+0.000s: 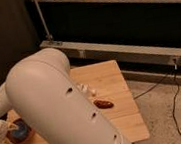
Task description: Pick up the ceramic cup
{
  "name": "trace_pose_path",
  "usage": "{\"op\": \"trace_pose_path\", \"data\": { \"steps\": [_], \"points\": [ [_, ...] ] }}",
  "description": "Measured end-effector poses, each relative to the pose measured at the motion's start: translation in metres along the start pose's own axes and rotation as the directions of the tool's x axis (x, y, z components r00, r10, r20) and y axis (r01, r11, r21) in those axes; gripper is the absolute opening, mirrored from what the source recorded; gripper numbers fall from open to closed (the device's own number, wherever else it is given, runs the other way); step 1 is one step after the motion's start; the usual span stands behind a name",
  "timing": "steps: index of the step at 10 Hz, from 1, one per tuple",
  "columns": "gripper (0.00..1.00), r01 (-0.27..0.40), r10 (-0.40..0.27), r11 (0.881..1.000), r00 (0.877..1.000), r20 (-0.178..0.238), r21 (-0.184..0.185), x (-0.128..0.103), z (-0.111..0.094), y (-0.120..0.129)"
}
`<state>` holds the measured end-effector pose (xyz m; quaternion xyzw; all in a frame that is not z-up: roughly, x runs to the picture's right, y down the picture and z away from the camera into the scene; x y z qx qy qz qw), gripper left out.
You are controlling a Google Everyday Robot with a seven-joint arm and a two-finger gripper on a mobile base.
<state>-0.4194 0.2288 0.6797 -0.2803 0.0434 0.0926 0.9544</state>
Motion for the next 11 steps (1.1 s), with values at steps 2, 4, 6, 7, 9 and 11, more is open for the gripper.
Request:
{"op": "trace_pose_path", "data": {
  "steps": [2,4,6,7,9,11],
  "points": [
    [0.54,-0.004,0.004,1.0,1.0,-0.001,0.001,-0.002,0.002,-0.003],
    [0.54,-0.016,0.016,1.0,1.0,-0.001,0.005,-0.005,0.004,-0.01],
    [0.54,-0.035,0.035,0.999,0.999,-0.005,0.008,-0.007,0.008,-0.019],
    [0.54,-0.044,0.044,0.999,0.999,-0.01,0.008,-0.008,0.011,-0.022],
    [0.52,-0.045,0.045,0.999,0.999,-0.019,0.005,-0.009,0.016,-0.022],
    [0.37,-0.04,0.04,0.999,0.999,-0.025,0.002,-0.009,0.018,-0.02]
  ]
}}
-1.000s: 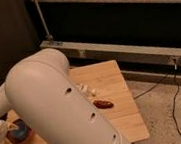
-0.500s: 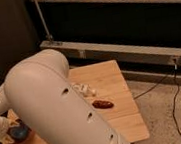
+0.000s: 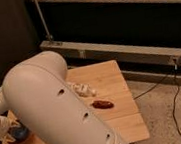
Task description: Pick up the ceramic cup
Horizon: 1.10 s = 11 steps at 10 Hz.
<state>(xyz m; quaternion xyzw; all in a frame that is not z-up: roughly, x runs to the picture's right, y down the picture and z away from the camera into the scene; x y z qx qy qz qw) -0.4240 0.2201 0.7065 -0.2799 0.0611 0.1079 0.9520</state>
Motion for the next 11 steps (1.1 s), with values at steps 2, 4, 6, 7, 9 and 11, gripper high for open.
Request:
{"op": "trace_pose_path", "data": {
  "steps": [2,4,6,7,9,11],
  "points": [
    [0.26,0.0,0.0,1.0,1.0,-0.007,-0.002,0.0,0.003,0.001],
    [0.26,-0.004,0.004,1.0,1.0,-0.013,-0.003,-0.001,0.005,0.001],
    [0.26,-0.004,0.004,1.0,1.0,-0.014,-0.003,-0.001,0.006,0.002],
    [0.26,-0.002,0.002,1.0,1.0,-0.013,-0.003,-0.001,0.004,0.004],
    [0.26,0.003,-0.003,1.0,1.0,-0.01,-0.004,-0.001,0.002,0.007],
    [0.26,0.01,-0.01,1.0,1.0,-0.013,-0.008,0.001,0.002,0.012]
  ]
}}
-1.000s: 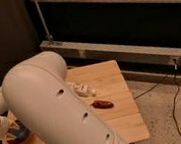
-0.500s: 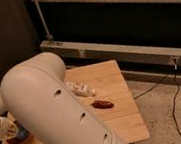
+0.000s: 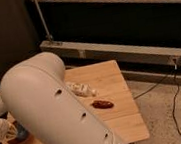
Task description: Pick up the ceramic cup
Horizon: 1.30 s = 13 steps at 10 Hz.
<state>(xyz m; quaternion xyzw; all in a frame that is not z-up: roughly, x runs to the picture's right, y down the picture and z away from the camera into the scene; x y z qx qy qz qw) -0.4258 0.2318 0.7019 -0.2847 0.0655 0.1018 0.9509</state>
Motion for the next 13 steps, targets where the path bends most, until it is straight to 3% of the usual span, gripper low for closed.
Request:
{"op": "trace_pose_path", "data": {
  "steps": [2,5,13],
  "points": [
    [0.31,0.007,-0.007,1.0,1.0,-0.003,-0.004,0.0013,0.0008,0.0044],
    [0.55,0.017,-0.017,1.0,1.0,0.002,-0.011,0.0002,0.0002,0.0087],
    [0.57,0.021,-0.021,1.0,1.0,0.007,-0.004,-0.0032,-0.0003,0.0053]
  ]
}}
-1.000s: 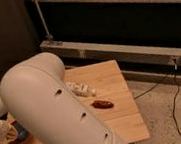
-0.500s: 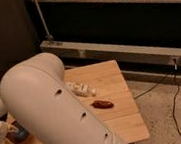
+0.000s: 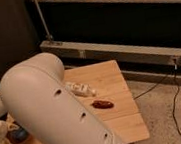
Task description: Pick up the ceramic cup
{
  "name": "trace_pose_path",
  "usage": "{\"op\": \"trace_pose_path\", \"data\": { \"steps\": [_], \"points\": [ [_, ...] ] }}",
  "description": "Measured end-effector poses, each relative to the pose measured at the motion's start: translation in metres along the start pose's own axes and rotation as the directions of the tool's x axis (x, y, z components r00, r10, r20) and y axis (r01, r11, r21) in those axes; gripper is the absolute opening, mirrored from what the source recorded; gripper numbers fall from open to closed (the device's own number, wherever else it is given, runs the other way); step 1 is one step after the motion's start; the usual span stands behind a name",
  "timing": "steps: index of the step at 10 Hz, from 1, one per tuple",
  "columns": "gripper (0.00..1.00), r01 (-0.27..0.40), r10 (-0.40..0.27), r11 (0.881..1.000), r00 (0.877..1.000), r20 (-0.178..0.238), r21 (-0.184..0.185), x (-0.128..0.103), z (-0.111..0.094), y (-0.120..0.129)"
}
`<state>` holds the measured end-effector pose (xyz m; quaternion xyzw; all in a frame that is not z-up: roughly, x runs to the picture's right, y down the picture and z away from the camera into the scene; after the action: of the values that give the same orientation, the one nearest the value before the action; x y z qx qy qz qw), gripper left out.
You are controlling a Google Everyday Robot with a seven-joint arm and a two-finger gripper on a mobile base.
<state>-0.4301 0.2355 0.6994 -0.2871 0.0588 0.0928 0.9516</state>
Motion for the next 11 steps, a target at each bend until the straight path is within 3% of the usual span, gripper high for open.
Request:
{"op": "trace_pose_path", "data": {
  "steps": [11],
  "points": [
    [0.57,-0.051,0.051,0.999,0.999,-0.013,0.014,-0.004,0.012,-0.022]
  ]
}}
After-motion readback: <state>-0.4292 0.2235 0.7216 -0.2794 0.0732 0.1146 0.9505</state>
